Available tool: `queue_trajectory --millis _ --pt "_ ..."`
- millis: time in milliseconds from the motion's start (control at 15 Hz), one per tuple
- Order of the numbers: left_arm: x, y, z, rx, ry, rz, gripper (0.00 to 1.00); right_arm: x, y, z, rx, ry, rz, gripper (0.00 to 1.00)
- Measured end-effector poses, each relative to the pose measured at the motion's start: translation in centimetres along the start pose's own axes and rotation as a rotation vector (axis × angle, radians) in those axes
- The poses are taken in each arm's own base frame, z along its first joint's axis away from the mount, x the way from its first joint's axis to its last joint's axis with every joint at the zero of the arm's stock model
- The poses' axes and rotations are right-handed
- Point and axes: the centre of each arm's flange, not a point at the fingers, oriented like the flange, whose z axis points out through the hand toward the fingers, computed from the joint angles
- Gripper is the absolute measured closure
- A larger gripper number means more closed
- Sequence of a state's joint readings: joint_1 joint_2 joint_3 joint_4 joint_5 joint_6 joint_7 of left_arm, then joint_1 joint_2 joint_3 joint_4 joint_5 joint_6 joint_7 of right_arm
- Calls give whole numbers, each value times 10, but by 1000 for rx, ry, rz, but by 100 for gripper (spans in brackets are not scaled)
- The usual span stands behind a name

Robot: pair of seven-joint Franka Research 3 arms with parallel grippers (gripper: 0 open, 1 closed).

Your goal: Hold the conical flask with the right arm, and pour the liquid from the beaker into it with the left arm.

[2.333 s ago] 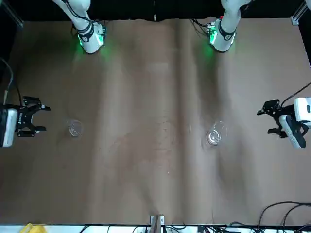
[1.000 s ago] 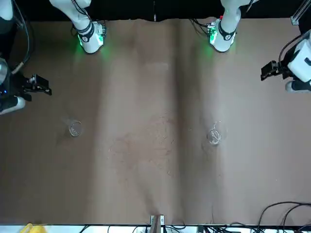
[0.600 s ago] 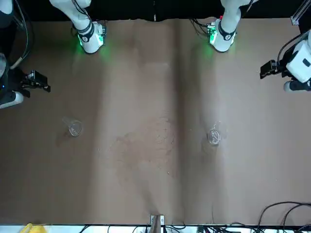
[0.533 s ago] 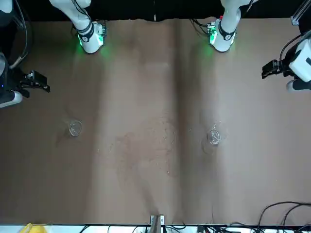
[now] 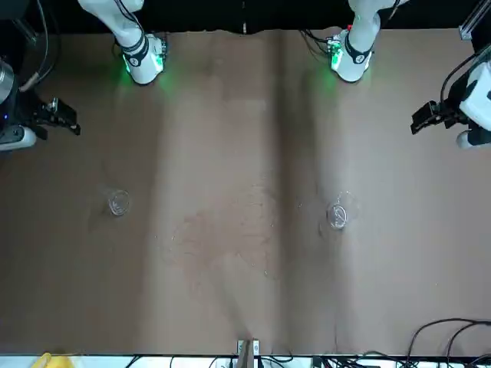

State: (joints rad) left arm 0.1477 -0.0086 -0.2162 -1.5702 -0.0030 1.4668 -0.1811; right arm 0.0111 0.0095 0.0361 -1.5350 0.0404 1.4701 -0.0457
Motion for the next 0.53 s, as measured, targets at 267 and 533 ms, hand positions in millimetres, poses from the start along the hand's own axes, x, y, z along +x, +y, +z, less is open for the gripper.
queue_trajectory --millis 267,533 --pt "-2 10 0 1 1 16 0 -5 0 0 1 -25 5 0" --pt "-2 9 -1 1 2 15 0 -6 3 4 -12 -39 9 0"
